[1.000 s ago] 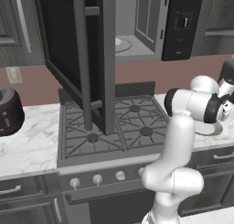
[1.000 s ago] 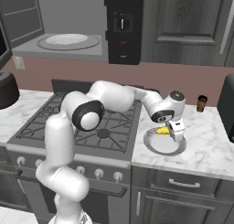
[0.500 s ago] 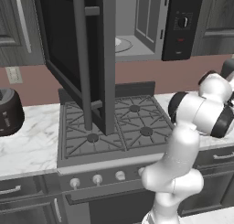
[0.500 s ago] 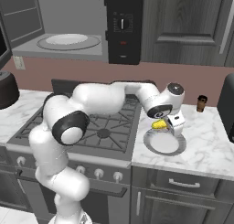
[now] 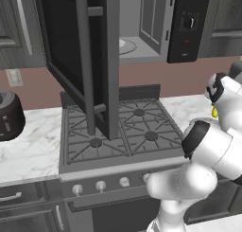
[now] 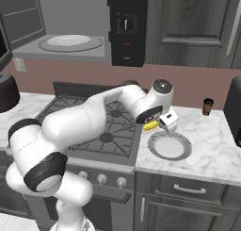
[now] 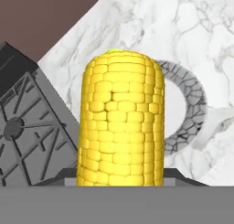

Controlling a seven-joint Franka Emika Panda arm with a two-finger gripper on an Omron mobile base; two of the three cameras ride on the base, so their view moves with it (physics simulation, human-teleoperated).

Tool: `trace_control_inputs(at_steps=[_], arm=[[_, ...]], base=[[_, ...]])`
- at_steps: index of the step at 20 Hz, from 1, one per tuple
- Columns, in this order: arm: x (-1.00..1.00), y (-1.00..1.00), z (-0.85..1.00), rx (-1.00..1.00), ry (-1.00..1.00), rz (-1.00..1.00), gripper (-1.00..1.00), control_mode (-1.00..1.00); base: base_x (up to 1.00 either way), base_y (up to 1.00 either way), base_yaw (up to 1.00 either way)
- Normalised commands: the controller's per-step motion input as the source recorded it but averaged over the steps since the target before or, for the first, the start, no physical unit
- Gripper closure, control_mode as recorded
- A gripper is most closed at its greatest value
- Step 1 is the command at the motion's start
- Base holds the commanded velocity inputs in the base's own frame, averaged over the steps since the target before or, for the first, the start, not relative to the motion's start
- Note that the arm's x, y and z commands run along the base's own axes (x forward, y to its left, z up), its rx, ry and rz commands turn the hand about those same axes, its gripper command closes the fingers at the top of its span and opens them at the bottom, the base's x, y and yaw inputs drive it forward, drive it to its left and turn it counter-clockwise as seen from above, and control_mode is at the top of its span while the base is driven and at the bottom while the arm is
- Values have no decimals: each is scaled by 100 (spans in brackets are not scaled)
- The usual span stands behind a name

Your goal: Pick the corn from the counter and place it in the microwave. Then turn on the microwave.

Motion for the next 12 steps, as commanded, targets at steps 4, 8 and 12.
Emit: trace_control_inputs(at_steps=[4,8,12], arm=[[-47,72,61,-15,-4,18,100,-100],[-50,76,60,-14,0,20,100,-100],[-61,69,55,-14,-1,22,100,-100]], base=[[0,0,0],[0,0,0],[0,0,0]])
